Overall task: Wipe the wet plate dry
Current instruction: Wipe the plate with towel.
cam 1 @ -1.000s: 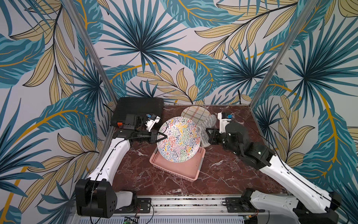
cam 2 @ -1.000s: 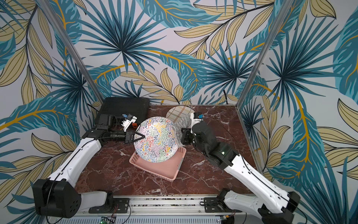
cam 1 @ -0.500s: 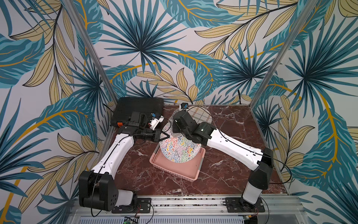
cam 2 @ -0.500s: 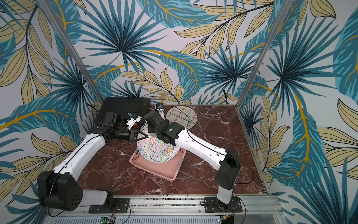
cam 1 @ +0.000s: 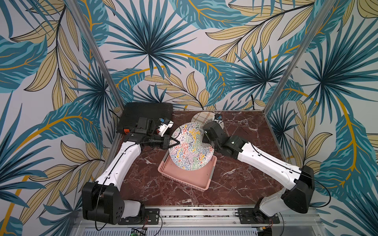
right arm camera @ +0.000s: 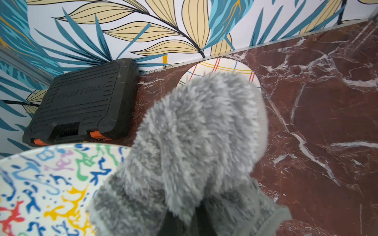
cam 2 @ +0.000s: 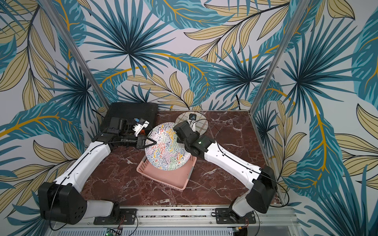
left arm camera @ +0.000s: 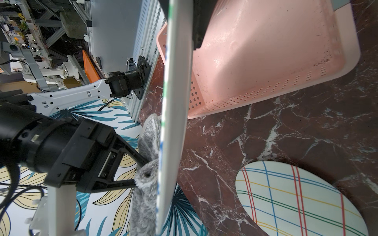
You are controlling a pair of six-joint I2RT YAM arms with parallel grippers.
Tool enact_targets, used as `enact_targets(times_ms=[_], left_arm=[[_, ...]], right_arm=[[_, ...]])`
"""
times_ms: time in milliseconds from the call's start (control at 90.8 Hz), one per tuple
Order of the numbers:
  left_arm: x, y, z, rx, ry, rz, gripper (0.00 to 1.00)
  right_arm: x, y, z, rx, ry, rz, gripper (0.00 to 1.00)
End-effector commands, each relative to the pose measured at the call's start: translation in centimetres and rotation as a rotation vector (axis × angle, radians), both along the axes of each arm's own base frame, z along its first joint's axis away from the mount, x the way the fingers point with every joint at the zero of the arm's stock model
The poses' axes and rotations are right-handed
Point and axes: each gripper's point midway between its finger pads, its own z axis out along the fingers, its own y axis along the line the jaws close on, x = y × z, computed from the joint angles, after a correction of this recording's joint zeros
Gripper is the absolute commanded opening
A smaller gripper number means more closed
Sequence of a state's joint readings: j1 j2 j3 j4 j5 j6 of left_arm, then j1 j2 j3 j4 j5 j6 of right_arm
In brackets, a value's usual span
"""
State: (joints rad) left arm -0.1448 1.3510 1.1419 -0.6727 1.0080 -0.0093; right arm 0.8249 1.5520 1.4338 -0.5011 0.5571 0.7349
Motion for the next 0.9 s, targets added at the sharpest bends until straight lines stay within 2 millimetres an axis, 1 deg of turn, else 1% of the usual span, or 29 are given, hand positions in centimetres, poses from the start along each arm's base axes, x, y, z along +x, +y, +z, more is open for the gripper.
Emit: enact_targets(times_ms=[0, 33, 66, 110, 154, 187, 253, 308, 386, 430, 485, 518, 529, 551, 573, 639, 683, 694, 716, 738, 771, 837, 892], left_arm=[[-1.1, -0.9, 2.9, -0.083, -0.097, -0.076, 0.0], [-1.0, -0.9, 2.9, -0.082, -0.097, -0.075, 0.0], [-1.0, -0.9, 2.8, -0.081, -0.096, -0.074, 0.0], [-1.0, -0.9, 2.8, -0.08, -0.093, -0.072, 0.0], [-1.0, -0.9, 2.8, -0.081, -0.092, -0.072, 0.0], [-1.0, -0.9, 2.8, -0.081, -0.092, -0.071, 0.0], [-1.1, -0.9, 2.9, -0.082, -0.095, -0.072, 0.0], [-1.2, -0.9, 3.1, -0.084, -0.099, -0.072, 0.0], [-1.3, -0.9, 3.1, -0.084, -0.103, -0.073, 0.0], [-1.3, -0.9, 3.2, -0.085, -0.105, -0.073, 0.0], [-1.5, -0.9, 3.3, -0.088, -0.108, -0.075, 0.0], [-1.5, -0.9, 3.4, -0.091, -0.109, -0.076, 0.0], [-1.5, -0.9, 3.4, -0.091, -0.109, -0.076, 0.0], [-1.5, -0.9, 3.5, -0.092, -0.111, -0.077, 0.0], [-1.5, -0.9, 3.6, -0.094, -0.113, -0.077, 0.0], [-1.6, -0.9, 3.7, -0.093, -0.117, -0.077, 0.0], [-1.6, -0.9, 3.7, -0.095, -0.117, -0.078, 0.0], [-1.6, -0.9, 3.7, -0.096, -0.118, -0.079, 0.0], [-1.6, -0.9, 3.8, -0.097, -0.118, -0.08, 0.0], [-1.6, -0.9, 3.8, -0.099, -0.12, -0.081, 0.0], [-1.7, -1.0, 3.8, -0.102, -0.117, -0.082, 0.0], [-1.6, -1.0, 3.9, -0.102, -0.122, -0.082, 0.0], [-1.6, -0.9, 3.9, -0.1, -0.124, -0.079, 0.0]], right_arm=[[-0.7, 6.9, -0.1, 0.023, 0.007, 0.196, 0.0], [-0.9, 8.4, 0.4, 0.023, -0.003, 0.234, 0.0], [-1.3, 10.1, 0.1, 0.017, 0.004, 0.278, 0.0], [-1.7, 12.2, 0.5, 0.031, 0.002, 0.329, 0.0], [-2.2, 13.9, 0.4, 0.042, 0.014, 0.377, 0.0], [-2.5, 14.9, 0.7, 0.055, 0.016, 0.404, 0.0], [-3.1, 16.0, 0.5, 0.056, 0.028, 0.43, 0.0], [-3.2, 15.7, 0.0, 0.049, 0.041, 0.416, 0.0], [-3.2, 14.0, -0.8, 0.032, 0.046, 0.371, 0.0], [-2.9, 12.7, -1.3, 0.04, 0.055, 0.336, 0.0], [-2.4, 10.7, -2.6, 0.066, 0.079, 0.288, 0.0], [-2.1, 9.2, -3.5, 0.07, 0.093, 0.252, 0.0], [-2.0, 8.7, -3.4, 0.077, 0.091, 0.239, 0.0], [-1.8, 7.5, -4.2, 0.07, 0.103, 0.213, 0.0], [-1.7, 6.5, -4.0, 0.074, 0.099, 0.191, 0.0], [-1.6, 2.9, -5.4, 0.047, 0.112, 0.112, 0.0], [-1.7, 0.6, -5.8, 0.036, 0.114, 0.065, 0.0], [-1.8, 0.2, -5.6, 0.041, 0.109, 0.056, 0.0], [-2.1, -0.6, -6.1, 0.036, 0.115, 0.044, 0.0], [-1.8, -2.1, -6.3, 0.038, 0.119, 0.008, 0.0], [-1.8, -3.7, -6.7, 0.044, 0.123, -0.025, 0.0], [-2.2, -5.3, -7.0, 0.058, 0.123, -0.045, 0.0], [-2.4, -5.4, -6.8, 0.058, 0.119, -0.034, 0.0]])
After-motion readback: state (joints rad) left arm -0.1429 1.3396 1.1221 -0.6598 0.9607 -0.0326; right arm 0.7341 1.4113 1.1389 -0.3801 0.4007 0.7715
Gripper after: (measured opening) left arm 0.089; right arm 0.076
